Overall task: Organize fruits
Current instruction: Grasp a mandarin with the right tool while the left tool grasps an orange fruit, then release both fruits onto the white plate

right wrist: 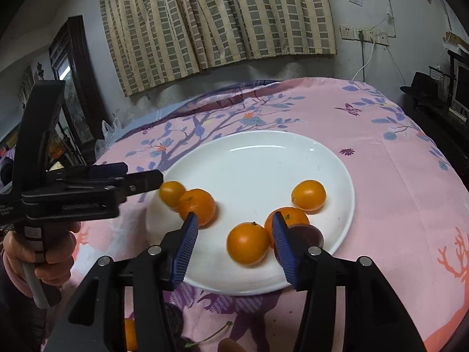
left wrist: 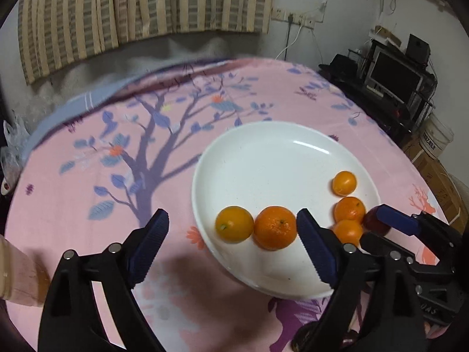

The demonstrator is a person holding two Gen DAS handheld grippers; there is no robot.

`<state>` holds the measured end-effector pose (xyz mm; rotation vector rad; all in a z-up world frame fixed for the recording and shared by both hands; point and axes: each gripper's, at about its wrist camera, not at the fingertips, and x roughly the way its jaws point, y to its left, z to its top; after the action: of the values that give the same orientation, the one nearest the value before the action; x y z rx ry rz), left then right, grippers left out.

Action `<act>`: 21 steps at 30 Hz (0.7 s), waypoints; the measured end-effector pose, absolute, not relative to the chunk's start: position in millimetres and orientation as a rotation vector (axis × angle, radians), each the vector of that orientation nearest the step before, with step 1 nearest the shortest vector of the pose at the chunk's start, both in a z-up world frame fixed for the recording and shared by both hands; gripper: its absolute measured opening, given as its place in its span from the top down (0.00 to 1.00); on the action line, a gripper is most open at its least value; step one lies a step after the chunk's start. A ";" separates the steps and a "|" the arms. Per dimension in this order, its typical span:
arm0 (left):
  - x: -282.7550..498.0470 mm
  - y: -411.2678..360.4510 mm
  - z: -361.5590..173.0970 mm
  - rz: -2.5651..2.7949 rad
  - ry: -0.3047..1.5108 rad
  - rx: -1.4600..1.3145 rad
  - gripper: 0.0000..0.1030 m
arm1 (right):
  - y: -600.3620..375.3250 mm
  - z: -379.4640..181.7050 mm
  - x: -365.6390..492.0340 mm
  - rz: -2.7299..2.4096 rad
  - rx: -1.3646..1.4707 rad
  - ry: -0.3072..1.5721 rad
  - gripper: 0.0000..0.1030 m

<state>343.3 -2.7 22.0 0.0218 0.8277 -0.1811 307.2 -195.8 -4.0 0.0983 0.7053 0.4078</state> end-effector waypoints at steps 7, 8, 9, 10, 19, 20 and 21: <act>301.3 13.7 47.3 -0.129 0.726 0.077 0.08 | -205.1 9.8 272.4 0.451 0.097 0.653 0.43; 296.8 17.2 45.2 -0.125 0.729 0.078 0.08 | -205.2 7.5 267.4 0.463 0.095 0.662 0.43; 291.6 20.8 41.5 -0.125 0.736 0.081 0.07 | -205.5 5.6 264.1 0.474 0.095 0.671 0.43; 285.5 25.3 35.5 -0.122 0.743 0.086 0.07 | -205.4 2.6 258.3 0.497 0.095 0.684 0.43; 242.6 74.5 -5.3 -0.090 0.830 0.025 0.07 | -179.1 -19.7 203.0 0.658 -0.055 0.752 0.43; 239.3 77.9 -7.3 -0.093 0.841 0.009 0.07 | -176.9 -21.3 200.4 0.672 -0.065 0.760 0.43; 235.9 80.9 -8.8 -0.104 0.848 -0.009 0.07 | -176.3 -21.3 198.5 0.693 -0.065 0.769 0.43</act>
<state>235.9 80.9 -8.8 -0.0085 0.8484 -0.1036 198.5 -176.3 -21.3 -0.0654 0.7688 0.6925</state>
